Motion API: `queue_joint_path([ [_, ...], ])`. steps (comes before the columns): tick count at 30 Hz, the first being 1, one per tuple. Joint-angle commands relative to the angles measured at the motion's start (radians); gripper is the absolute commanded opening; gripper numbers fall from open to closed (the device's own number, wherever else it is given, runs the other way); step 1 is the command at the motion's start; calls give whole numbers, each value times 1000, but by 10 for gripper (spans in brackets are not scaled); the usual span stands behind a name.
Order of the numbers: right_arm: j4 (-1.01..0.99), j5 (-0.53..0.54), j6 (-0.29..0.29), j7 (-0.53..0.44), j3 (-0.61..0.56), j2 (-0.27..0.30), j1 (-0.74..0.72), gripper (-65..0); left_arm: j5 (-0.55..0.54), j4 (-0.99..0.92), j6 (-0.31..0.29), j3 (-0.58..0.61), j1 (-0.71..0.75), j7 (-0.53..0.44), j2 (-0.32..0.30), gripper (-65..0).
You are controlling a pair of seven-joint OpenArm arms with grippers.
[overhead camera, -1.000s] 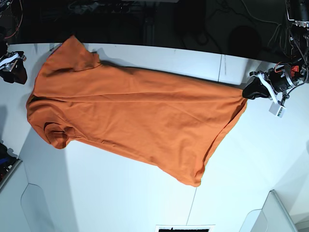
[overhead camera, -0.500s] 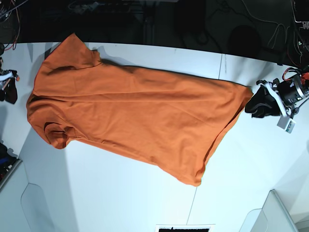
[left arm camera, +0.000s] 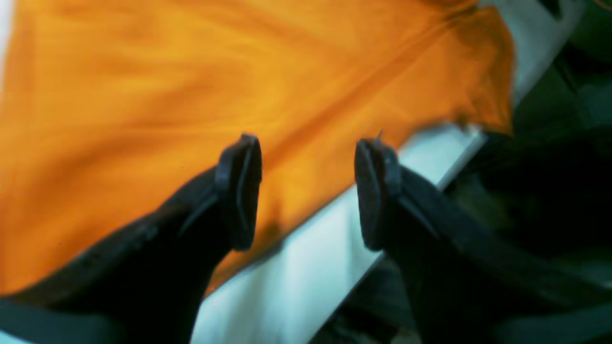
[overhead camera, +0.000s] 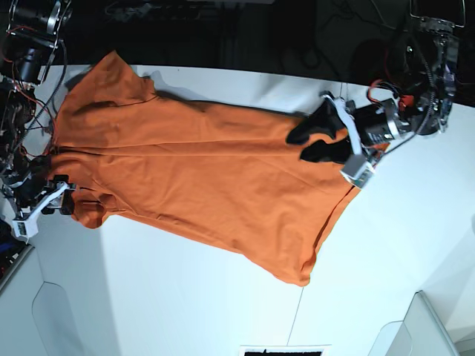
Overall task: Layout the t-shirt on the table in an organized manner, then fold the t-shirt properly
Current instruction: 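Release the shirt and move the left gripper over the shirt body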
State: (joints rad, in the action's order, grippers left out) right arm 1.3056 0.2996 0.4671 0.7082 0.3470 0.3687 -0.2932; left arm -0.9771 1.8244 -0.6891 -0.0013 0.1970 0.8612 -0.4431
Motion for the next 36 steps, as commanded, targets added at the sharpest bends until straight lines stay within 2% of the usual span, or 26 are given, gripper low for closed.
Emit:
queue_joint_path([
  [1, 0, -20, -5, -27, -19, 19, -34, -365, 1, 16, -9, 31, -11, -27, 13, -308],
  [5, -47, -124, -55, -39, -90, 20, -44, -366, 72, 16, -9, 159, -11, -33, 113, -308],
  [7, -84, -158, -82, -65, -113, 28, -44, -366, 155, 5, -9, 206, -11, -71, 150, -308],
  [10, -140, -177, -124, -116, -130, 61, -45, -366, 293, -55, -9, 247, -11, -144, 187, -308],
  [12, -160, -177, -140, -137, -129, 89, -45, -366, 311, -117, -9, 250, -14, -163, 199, -308],
  [20, -166, -158, -153, -164, -129, 189, -79, -366, 314, -314, -9, 249, -72, -177, 198, -308],
  [25, -166, -161, -220, -166, -129, 228, -145, -366, 388, -326, -9, 249, -102, -177, 177, -308],
  [28, -166, -162, -262, -162, -129, 243, -187, -366, 396, -326, -9, 249, -134, -176, 148, -308],
  [34, -166, -158, -314, -151, -129, 252, -220, -366, 400, -326, -9, 249, -187, -174, 96, -308],
  [36, -166, -156, -315, -152, -129, 252, -219, -366, 400, -326, -9, 249, -192, -174, 76, -308],
])
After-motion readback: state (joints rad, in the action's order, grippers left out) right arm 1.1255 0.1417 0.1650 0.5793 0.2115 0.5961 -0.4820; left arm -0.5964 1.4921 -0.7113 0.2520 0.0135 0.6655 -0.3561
